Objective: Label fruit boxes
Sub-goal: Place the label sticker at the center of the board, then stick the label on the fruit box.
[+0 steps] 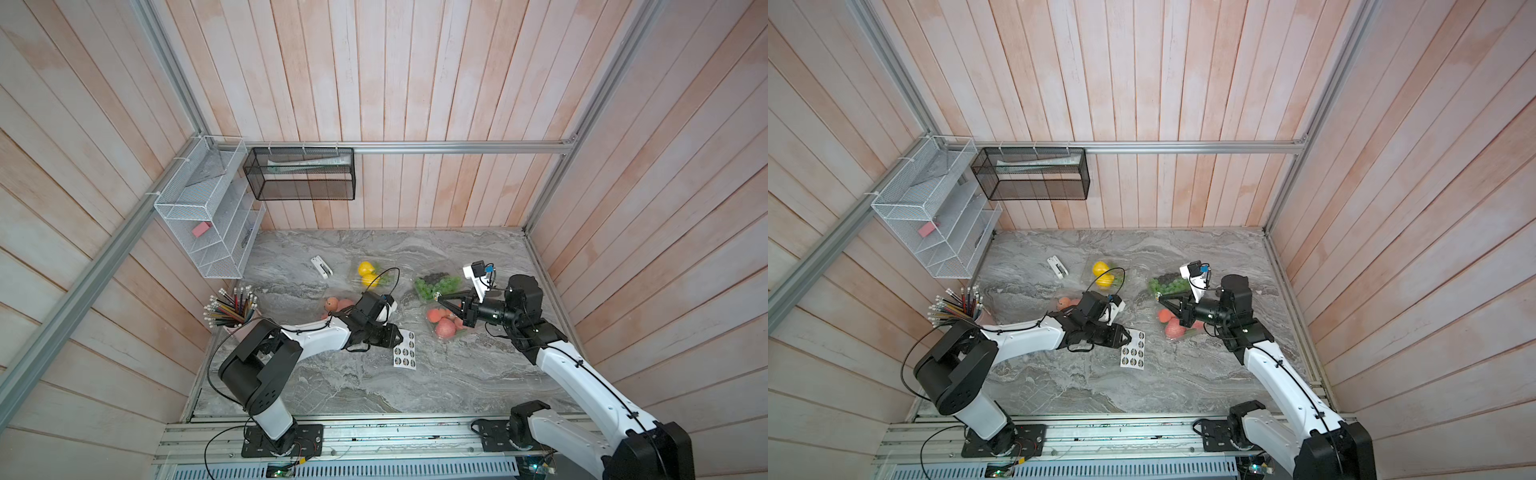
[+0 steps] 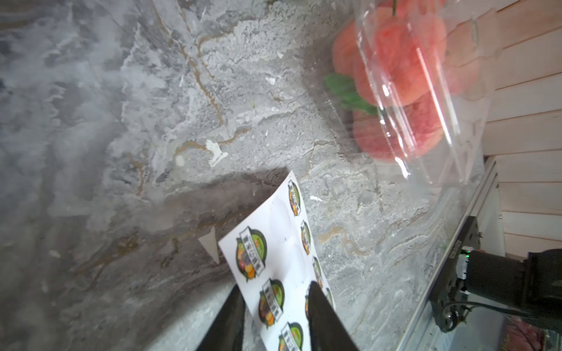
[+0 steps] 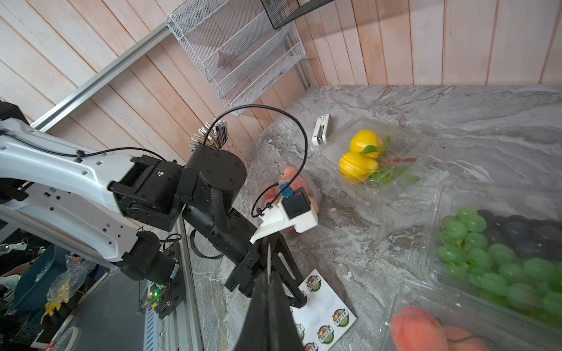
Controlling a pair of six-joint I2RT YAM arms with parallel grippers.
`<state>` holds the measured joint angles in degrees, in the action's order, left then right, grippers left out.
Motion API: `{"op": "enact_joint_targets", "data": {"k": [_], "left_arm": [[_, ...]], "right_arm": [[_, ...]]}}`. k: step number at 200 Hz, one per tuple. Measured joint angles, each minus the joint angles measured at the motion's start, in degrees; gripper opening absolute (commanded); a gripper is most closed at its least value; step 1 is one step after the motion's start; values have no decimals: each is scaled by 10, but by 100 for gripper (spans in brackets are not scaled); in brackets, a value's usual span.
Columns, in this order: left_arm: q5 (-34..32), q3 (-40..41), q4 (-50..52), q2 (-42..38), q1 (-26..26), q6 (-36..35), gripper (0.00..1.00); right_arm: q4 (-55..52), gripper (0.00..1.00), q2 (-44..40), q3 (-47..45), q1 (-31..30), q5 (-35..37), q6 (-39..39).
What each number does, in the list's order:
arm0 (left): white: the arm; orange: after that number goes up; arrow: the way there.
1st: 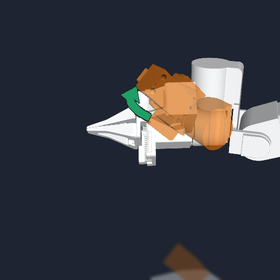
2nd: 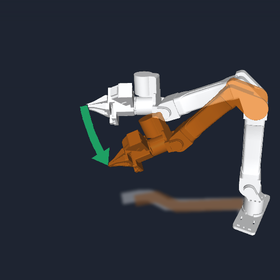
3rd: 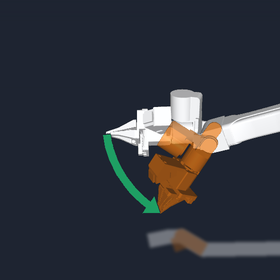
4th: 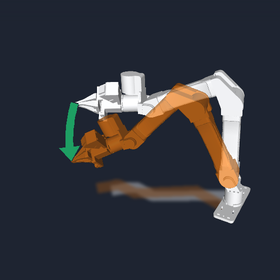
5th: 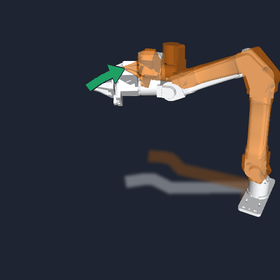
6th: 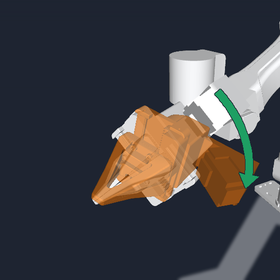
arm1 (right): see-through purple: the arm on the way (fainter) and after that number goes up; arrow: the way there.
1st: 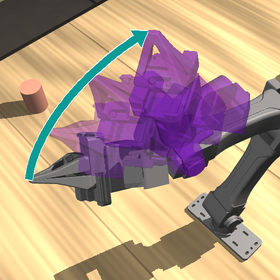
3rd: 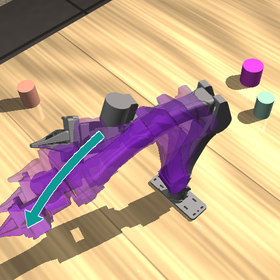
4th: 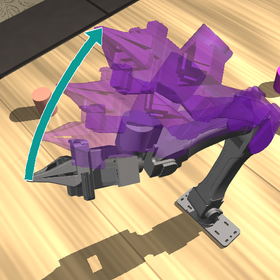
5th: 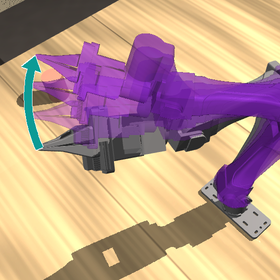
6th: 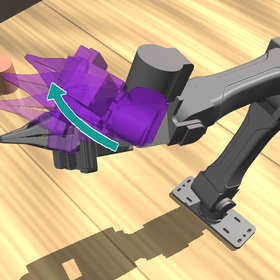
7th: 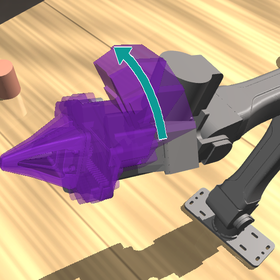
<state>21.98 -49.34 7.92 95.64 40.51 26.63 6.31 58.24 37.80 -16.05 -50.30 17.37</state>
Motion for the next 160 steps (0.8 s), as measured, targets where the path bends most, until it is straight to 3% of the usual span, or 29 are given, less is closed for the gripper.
{"op": "enact_joint_targets", "data": {"k": [43,100,160], "left_arm": [[-31,-27,40,-6,0,-12,42],[-50,-89,46,-66,-2,-59,41],[-38,-218,5,-2,-48,-89,37]], "right_arm": [[-57,0,30,32,9,25,0],[-181,0,129,159,19,75,-11],[-304,0,278,311,51,98,-18]]}}
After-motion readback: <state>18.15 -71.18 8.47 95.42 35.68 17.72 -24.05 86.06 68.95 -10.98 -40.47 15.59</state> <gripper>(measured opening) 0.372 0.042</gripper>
